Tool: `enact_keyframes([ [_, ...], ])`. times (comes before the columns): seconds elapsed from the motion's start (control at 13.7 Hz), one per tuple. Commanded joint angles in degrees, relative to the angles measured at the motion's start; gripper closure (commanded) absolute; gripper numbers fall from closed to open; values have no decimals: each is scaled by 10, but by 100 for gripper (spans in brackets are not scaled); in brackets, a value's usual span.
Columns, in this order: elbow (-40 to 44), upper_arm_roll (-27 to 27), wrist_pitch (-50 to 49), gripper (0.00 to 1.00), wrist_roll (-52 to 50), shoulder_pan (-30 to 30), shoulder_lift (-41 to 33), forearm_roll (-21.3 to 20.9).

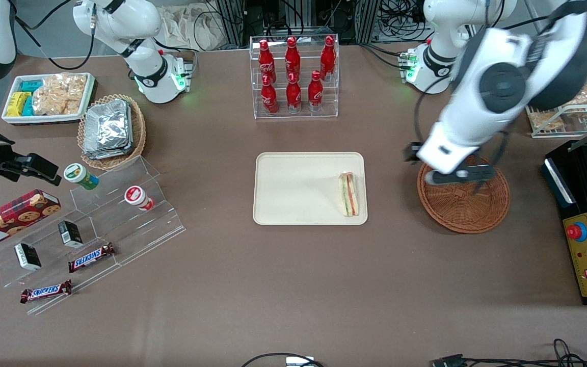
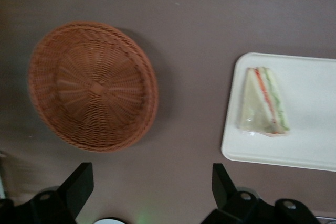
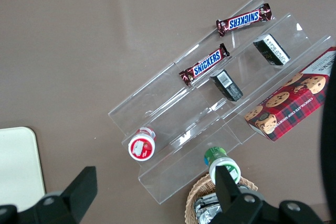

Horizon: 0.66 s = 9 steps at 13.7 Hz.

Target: Place sandwich from basket to tray

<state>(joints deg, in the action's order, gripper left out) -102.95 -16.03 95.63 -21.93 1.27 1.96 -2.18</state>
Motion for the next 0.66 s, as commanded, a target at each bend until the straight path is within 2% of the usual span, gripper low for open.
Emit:
enact_keyframes([
  [0.0,-51,90,1,0,73,12,-79,16],
  [0.07,-55,120,-3,0,112,22,-97,17],
  [0.29,-61,205,-4,0,131,63,-124,18],
  [0.59,-45,209,-7,0,131,62,-117,25],
])
